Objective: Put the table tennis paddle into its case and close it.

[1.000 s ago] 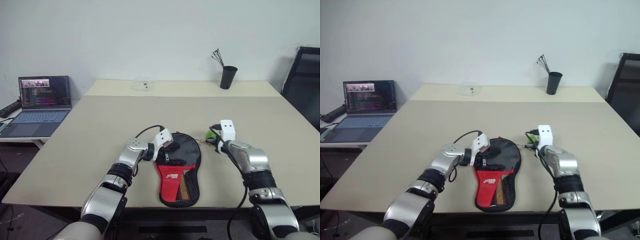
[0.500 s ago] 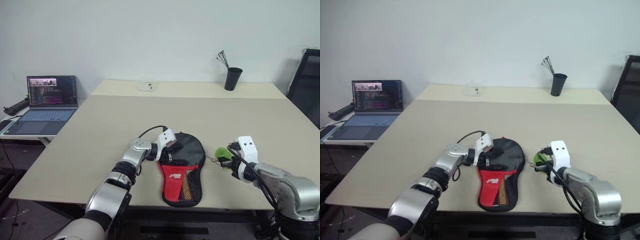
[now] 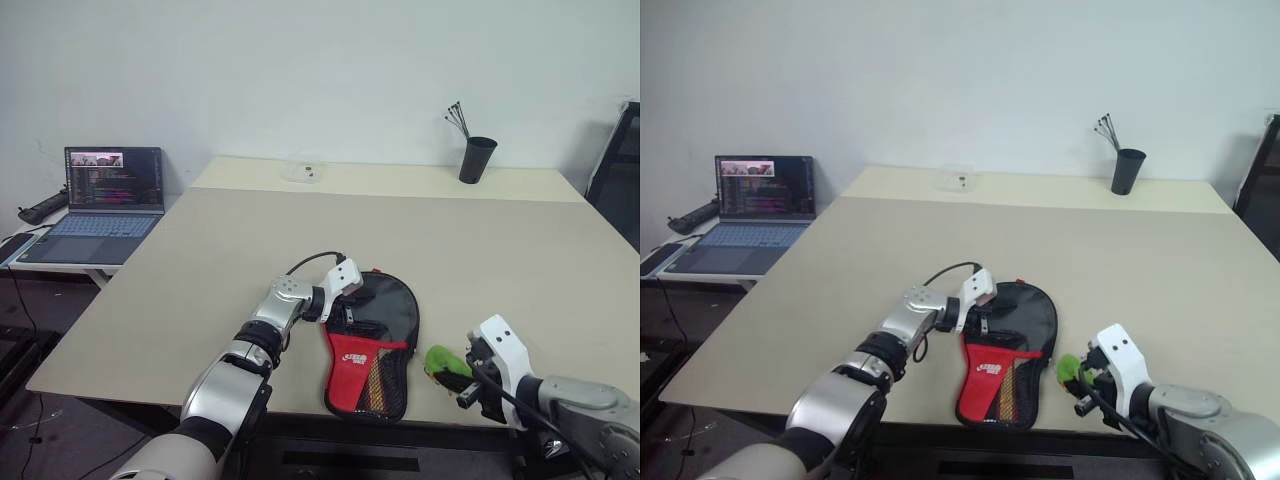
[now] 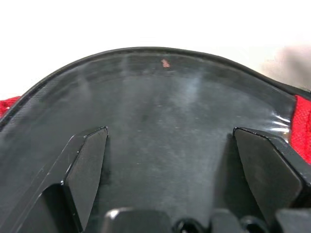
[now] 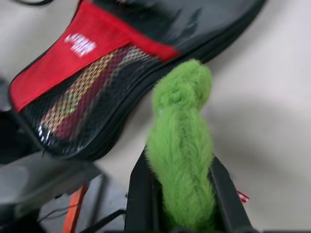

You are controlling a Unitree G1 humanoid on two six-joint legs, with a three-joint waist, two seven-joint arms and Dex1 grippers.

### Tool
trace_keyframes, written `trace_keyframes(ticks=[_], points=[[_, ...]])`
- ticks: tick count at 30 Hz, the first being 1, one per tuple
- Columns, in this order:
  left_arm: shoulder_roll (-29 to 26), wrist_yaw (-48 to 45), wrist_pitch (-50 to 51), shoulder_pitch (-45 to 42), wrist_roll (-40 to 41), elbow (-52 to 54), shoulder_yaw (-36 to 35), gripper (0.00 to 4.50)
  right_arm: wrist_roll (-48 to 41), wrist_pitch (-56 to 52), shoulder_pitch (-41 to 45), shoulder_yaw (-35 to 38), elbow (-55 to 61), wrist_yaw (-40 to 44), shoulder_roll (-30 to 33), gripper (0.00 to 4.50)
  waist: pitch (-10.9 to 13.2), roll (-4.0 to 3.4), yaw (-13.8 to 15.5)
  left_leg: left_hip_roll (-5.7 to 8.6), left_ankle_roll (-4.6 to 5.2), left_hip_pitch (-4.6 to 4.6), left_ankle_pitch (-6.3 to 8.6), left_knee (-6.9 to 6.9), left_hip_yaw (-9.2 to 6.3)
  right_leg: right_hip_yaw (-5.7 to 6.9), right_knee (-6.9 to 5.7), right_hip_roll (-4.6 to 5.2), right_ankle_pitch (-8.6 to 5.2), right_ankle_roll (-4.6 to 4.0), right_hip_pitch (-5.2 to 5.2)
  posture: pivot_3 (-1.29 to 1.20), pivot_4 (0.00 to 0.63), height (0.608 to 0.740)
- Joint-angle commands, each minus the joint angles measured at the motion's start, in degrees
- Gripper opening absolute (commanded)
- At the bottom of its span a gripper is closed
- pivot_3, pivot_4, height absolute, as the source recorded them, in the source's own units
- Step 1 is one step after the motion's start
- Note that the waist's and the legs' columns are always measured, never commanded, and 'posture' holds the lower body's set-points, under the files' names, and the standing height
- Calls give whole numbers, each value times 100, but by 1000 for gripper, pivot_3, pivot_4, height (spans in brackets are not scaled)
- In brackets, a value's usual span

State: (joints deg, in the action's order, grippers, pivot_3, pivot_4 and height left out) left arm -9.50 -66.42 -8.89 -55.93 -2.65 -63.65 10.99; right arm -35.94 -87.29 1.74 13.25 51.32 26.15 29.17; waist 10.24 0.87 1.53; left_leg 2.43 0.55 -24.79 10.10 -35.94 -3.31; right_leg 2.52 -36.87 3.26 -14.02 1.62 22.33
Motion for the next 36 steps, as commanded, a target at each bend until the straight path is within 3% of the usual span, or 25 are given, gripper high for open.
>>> trace_keyframes(ticks=[1,6,12,26,36], points=[[40,110,107,148,-272,-248,184,4500,-208,-2,-153,-248,167,75,57,32,0,0,1,0,0,0,1,0,0,0,0,0,-1,1,0,0,150,740],[113,122,113,168,-280,-236,203,4500,4,288,87,-658,-169,-220,-109,32,-3,3,-5,-1,1,2,2,-2,0,0,-1,0,-1,1,-1,0,150,740],[194,124,129,198,-285,-203,223,4500,-416,160,39,-609,-5,-15,-223,32,-5,3,-4,-2,0,4,2,-3,-1,-1,-1,1,-1,1,-3,0,150,740],[364,217,134,165,-348,-260,226,4500,-1296,507,-860,-560,261,606,392,32,-8,4,-3,-1,2,3,7,-1,0,1,2,0,-5,5,-4,0,150,740],[433,260,127,130,-370,-275,224,4500,-2291,794,-1308,-549,637,353,329,32,-12,5,-3,-3,1,4,8,-3,0,0,2,1,-4,6,-6,0,150,740]])
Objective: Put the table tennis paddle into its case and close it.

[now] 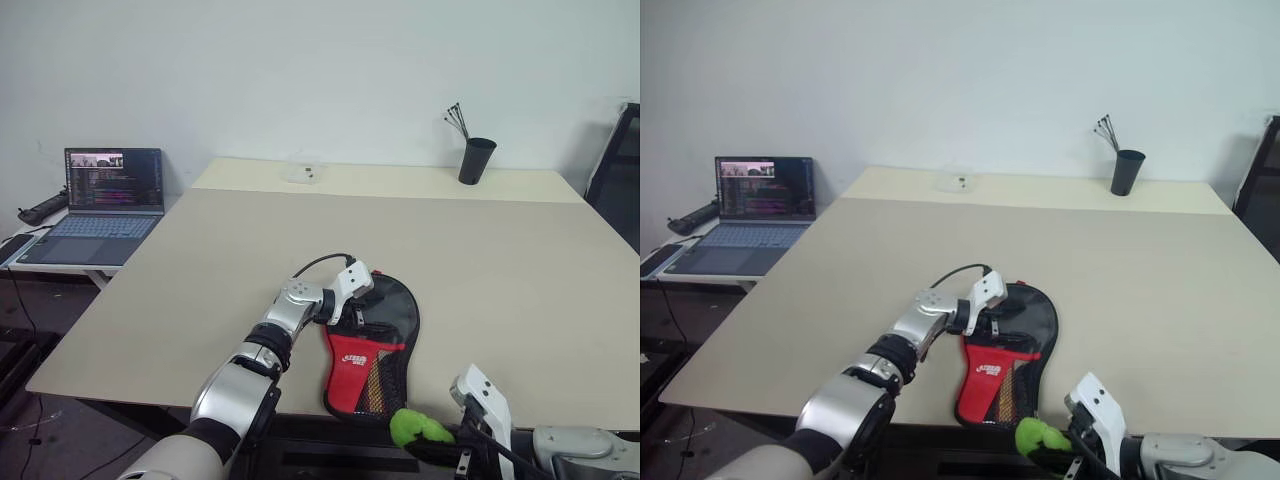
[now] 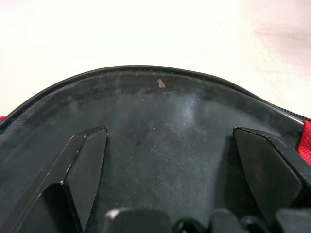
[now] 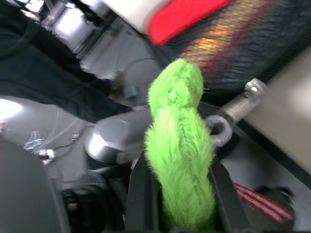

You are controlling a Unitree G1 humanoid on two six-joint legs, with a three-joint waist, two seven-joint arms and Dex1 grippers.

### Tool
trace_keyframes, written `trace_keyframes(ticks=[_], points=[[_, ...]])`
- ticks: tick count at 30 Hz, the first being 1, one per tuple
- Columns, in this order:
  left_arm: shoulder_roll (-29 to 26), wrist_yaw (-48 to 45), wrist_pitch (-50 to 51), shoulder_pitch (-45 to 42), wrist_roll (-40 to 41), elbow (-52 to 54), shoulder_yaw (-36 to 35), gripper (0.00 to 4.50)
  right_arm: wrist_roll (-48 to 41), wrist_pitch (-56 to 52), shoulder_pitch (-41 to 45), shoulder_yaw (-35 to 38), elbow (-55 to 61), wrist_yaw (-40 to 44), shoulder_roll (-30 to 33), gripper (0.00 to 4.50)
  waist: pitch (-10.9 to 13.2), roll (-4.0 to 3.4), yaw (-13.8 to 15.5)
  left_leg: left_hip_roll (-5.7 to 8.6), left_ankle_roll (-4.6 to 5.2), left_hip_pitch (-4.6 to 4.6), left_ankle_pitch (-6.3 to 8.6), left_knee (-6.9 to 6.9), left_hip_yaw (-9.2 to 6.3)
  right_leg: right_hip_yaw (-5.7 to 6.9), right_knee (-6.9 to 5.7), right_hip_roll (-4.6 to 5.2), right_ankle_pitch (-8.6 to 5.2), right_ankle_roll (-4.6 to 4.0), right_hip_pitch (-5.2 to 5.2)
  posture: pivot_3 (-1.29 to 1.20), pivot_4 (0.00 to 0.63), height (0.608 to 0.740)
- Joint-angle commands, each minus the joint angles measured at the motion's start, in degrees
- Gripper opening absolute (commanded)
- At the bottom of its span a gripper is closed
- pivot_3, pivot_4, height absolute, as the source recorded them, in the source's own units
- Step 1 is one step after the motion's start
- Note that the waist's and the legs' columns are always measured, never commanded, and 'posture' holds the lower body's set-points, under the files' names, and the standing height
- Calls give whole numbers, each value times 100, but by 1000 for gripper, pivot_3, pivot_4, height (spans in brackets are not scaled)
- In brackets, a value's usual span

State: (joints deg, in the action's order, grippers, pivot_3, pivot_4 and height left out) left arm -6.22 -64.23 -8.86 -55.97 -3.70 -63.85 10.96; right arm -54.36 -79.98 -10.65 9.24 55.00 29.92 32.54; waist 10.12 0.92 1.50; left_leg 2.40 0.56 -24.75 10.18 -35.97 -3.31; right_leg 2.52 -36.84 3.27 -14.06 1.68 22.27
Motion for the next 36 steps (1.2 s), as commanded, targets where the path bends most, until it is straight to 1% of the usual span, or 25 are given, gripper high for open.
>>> trace_keyframes(ticks=[1,7,10,11,12,17,22,23,24,26,28,32,33,36], points=[[108,45,121,131,-265,-257,227,4500,-499,98,-72,-175,275,-78,4,32,0,0,0,0,0,0,0,0,1,0,0,0,0,0,0,0,150,740],[107,73,108,107,-261,-265,214,4500,-552,273,141,-322,170,-435,157,32,0,0,-1,0,-1,0,0,-1,0,-1,0,1,0,0,0,0,150,740],[109,83,105,109,-256,-256,206,4500,-662,343,226,-241,80,-449,334,32,0,1,0,0,-1,0,0,-1,0,-1,0,2,0,0,0,0,150,740],[110,89,102,111,-253,-251,203,4500,-777,380,240,-193,108,-360,462,567,0,1,0,0,-1,0,0,-1,1,-1,0,2,0,0,0,0,150,740],[113,96,100,111,-250,-250,198,4500,-907,421,260,-140,138,-295,575,733,0,0,0,0,-1,0,0,-1,0,0,0,2,0,0,0,0,150,740],[129,129,90,115,-218,-219,170,4500,-1366,789,656,207,-37,-504,875,2406,2,4,-4,-3,-1,1,1,-2,2,-1,0,2,1,0,-1,0,150,740],[131,150,95,126,-172,-163,124,4500,-1269,1153,1538,434,-802,-806,948,4148,4,7,-6,-6,-1,0,1,-4,10,1,2,6,-1,-3,-2,0,150,740],[122,144,98,131,-151,-125,106,4500,-1211,1176,1813,419,-1105,-817,963,4448,4,7,-10,-6,-1,0,1,-4,13,1,2,7,-1,-3,-2,0,150,740],[115,138,100,135,-137,-98,94,4500,-1183,1189,2005,398,-1321,-830,977,4448,5,8,-9,-7,-1,0,0,-4,16,0,2,8,0,-2,-2,0,150,740],[81,85,122,144,-63,28,38,4500,-721,1407,2443,208,-1838,-884,947,4448,5,8,-6,-6,0,-1,0,-2,21,0,3,9,1,0,0,0,150,740],[32,9,152,177,41,261,-22,4500,-69,1919,2721,-28,-2250,-760,929,4448,6,9,-7,-6,1,-3,-1,-2,22,0,2,9,2,1,2,0,150,740],[-113,-152,322,317,225,888,-99,4500,563,2647,3031,-242,-2845,-394,778,4448,17,12,-22,-6,2,-7,0,4,25,-1,2,6,1,-1,10,0,150,740],[-159,-177,389,364,273,1077,-115,4500,717,2905,3060,-284,-2938,-238,723,4448,22,11,-24,-6,3,-8,0,5,26,-2,1,4,0,-1,11,0,150,740],[-563,-401,905,733,649,2278,-318,4500,1388,3542,3312,-613,-3535,103,674,4448,48,10,-62,-10,5,-10,1,8,28,-8,-3,-4,0,-3,19,0,150,740]])
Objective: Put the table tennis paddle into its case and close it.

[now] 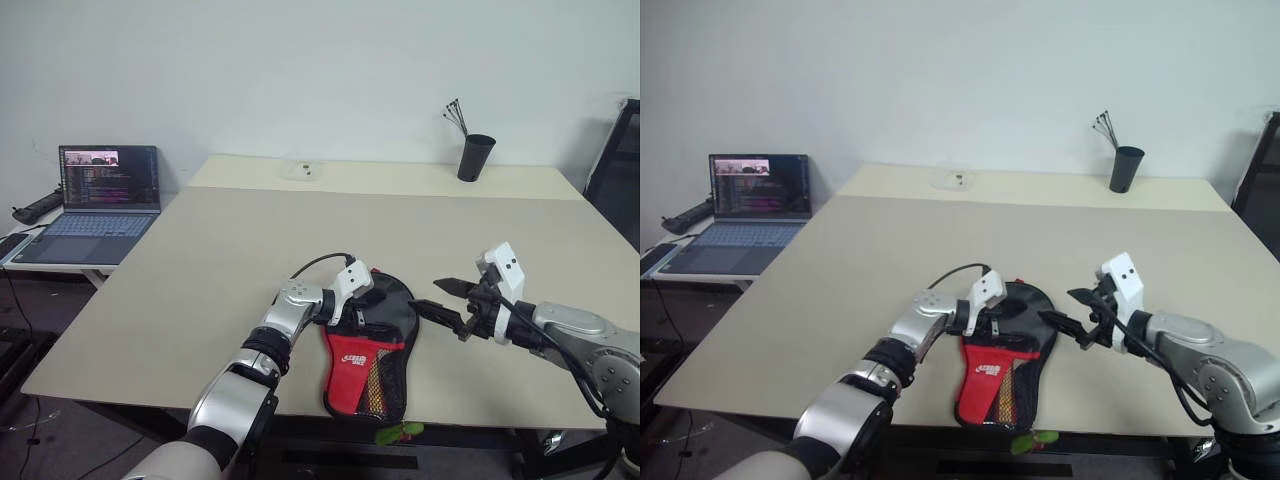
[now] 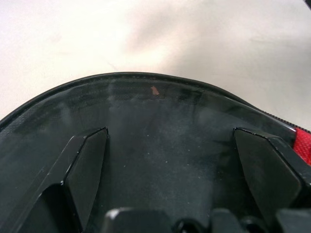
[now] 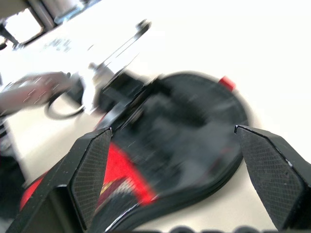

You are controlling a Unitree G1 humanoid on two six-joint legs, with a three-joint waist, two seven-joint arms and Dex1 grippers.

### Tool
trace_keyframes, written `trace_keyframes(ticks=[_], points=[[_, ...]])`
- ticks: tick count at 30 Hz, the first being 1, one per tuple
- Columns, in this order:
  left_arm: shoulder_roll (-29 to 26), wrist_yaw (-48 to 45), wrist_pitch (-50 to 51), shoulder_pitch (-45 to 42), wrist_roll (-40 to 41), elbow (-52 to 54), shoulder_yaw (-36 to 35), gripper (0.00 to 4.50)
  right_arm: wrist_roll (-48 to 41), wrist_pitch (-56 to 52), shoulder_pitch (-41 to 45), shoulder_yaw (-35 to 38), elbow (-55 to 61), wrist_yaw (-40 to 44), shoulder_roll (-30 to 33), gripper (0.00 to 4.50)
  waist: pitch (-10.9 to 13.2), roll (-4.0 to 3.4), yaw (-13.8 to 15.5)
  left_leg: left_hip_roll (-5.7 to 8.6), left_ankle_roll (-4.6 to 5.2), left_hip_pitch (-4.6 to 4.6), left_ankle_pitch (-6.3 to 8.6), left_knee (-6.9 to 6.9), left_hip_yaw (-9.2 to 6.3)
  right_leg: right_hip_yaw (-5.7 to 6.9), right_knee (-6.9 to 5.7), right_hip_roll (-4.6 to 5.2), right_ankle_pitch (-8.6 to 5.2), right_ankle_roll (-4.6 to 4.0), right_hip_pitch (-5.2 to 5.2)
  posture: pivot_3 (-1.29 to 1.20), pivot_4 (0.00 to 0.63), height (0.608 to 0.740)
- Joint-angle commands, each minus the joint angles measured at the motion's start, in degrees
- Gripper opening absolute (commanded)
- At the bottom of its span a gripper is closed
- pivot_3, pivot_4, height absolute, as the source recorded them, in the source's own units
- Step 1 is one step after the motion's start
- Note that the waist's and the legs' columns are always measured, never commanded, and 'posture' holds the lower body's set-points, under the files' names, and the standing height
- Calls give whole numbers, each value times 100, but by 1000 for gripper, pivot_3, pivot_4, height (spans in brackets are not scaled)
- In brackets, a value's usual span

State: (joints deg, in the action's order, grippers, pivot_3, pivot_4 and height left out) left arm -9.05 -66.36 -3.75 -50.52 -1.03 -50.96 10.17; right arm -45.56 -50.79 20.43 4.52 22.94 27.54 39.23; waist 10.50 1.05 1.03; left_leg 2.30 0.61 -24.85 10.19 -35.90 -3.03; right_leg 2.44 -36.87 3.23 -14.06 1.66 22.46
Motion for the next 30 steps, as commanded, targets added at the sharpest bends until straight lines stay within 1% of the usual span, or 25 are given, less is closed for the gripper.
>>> trace_keyframes(ticks=[1,6,9,12,16,19,22,25,30], points=[[-474,-237,695,398,545,1495,-354,4500,663,777,277,-247,-538,530,26,4448,18,-2,-48,-1,0,-1,0,0,3,-4,-3,-1,0,-1,5,0,150,740],[-1492,-138,1907,1746,1086,3704,-778,4500,1300,1619,694,-533,-1614,1373,-6,4448,27,-12,-170,-9,0,0,0,10,13,-19,-11,-6,-2,-8,19,0,150,740],[-1855,31,2421,2361,1392,4639,-1010,4500,1662,2137,908,-667,-2219,1930,32,4448,35,-20,-146,-10,0,1,0,10,13,-20,-12,-5,-4,-12,21,0,150,740],[-2043,237,2751,2684,1616,5213,-1166,4500,1868,2468,1120,-651,-2824,2399,67,4448,42,-18,-69,-9,-1,0,0,6,12,-19,-10,-2,-3,-12,19,0,150,740],[-2159,638,2789,2826,1721,5519,-1371,4500,2137,2811,1416,-634,-3638,2905,168,4448,43,-18,-13,-5,-2,0,0,0,12,-21,-6,3,-4,-19,17,0,150,740],[-2113,917,2747,2731,1686,5649,-1311,4500,2352,3062,1582,-526,-4255,3115,336,4448,43,-18,-7,-4,-2,0,0,2,18,-25,-4,5,-3,-20,17,0,150,740],[-2116,1004,2595,2541,1641,5509,-1226,4500,2472,3163,1660,-405,-4564,3176,495,4448,43,-19,-6,-5,-2,0,0,7,22,-26,-6,4,8,-32,22,0,150,740],[-2073,981,2327,2232,1537,5149,-1052,4500,2485,3111,1613,-251,-4545,3170,591,4448,45,-19,-2,-6,-2,-1,0,10,22,-24,-9,2,12,-40,23,0,150,740],[-2006,1016,2073,2012,1514,4719,-933,4500,2409,2756,1277,-122,-4073,3167,673,4448,45,-19,-16,-6,-2,0,0,7,29,-29,-9,1,8,-30,21,0,150,740]])
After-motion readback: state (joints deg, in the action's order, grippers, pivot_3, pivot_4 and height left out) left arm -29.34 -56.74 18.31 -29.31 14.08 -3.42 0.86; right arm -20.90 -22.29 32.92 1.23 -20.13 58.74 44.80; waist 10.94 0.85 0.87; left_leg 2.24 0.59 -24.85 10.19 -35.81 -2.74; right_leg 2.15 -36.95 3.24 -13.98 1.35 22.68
